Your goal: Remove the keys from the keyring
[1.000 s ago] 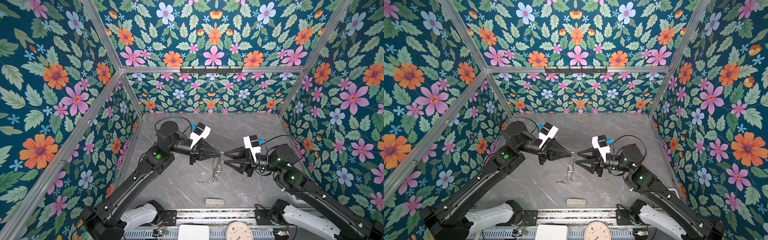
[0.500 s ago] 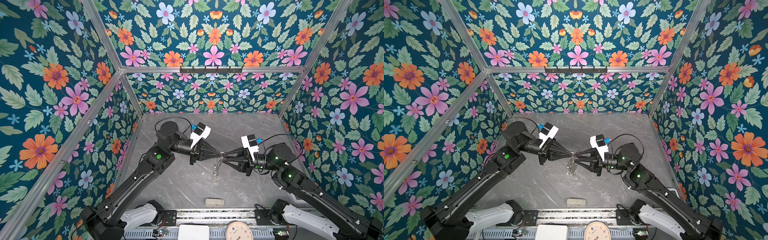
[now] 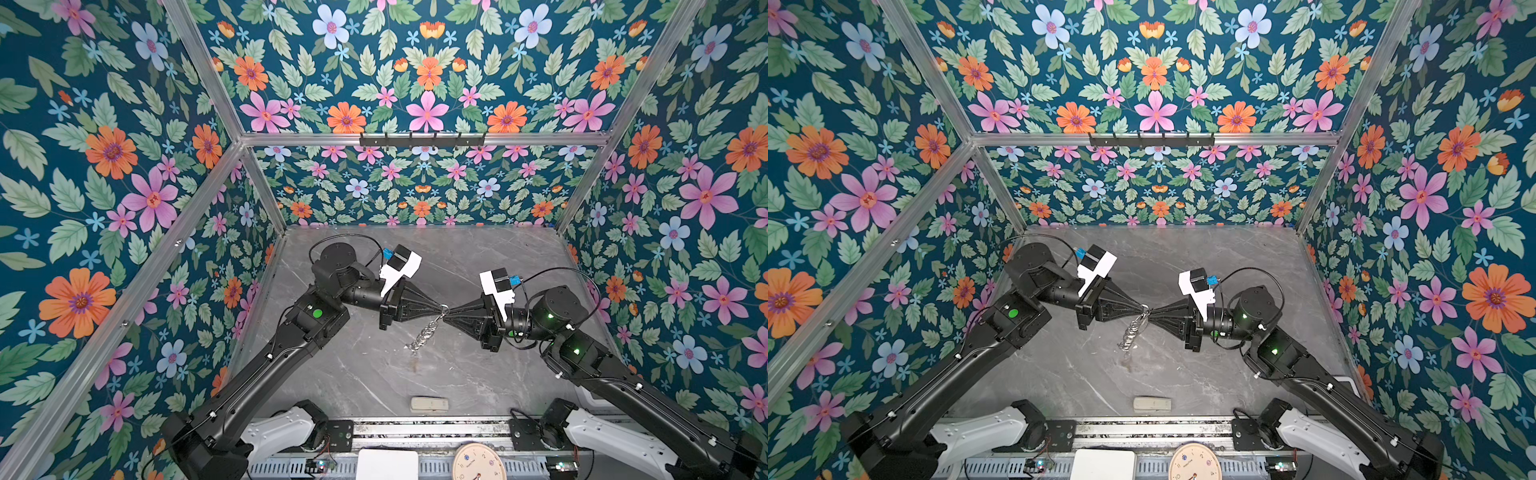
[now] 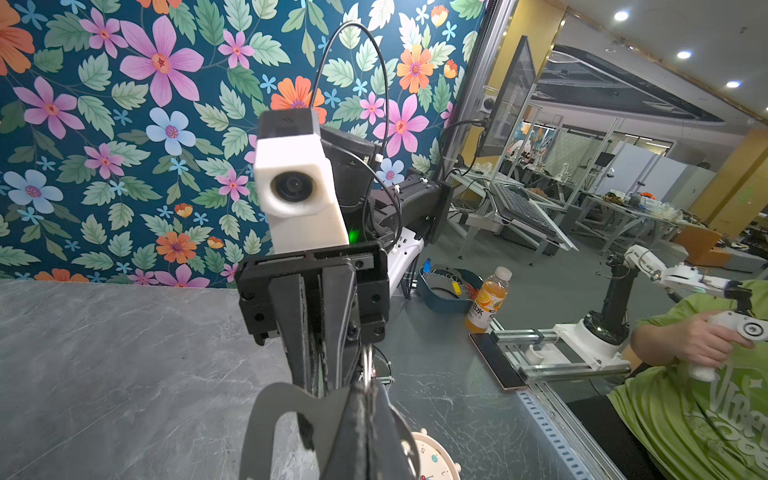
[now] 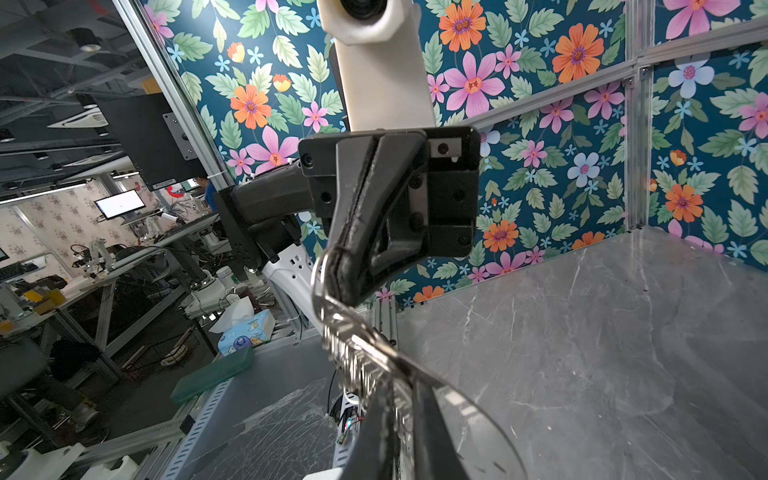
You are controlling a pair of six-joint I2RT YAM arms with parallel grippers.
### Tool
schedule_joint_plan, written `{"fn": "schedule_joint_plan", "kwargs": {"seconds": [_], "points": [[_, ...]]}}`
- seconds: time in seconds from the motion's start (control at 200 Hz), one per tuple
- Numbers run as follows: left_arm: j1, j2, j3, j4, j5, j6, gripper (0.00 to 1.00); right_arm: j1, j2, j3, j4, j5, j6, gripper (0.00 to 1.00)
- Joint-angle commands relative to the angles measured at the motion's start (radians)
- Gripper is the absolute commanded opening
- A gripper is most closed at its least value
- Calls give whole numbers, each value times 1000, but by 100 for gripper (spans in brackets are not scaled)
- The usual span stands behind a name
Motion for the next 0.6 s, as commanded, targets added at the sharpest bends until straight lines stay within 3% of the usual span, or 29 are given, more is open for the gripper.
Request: {"fn": "schedule_joint_plan", "kwargs": {"seconds": [0.0, 0.14, 0.32, 0.595], "points": [[3, -1, 6, -13, -53, 26, 0, 3, -11, 2, 61, -19, 3, 5], [6, -4, 9, -54, -79, 50, 0, 3, -22, -3, 53, -16, 5, 1], [6, -9, -5, -25, -56, 34, 0, 3, -20, -4, 49, -15, -1, 25], [6, -11, 4, -18, -40, 22, 0, 3, -24, -7, 24, 1, -21, 38]]}}
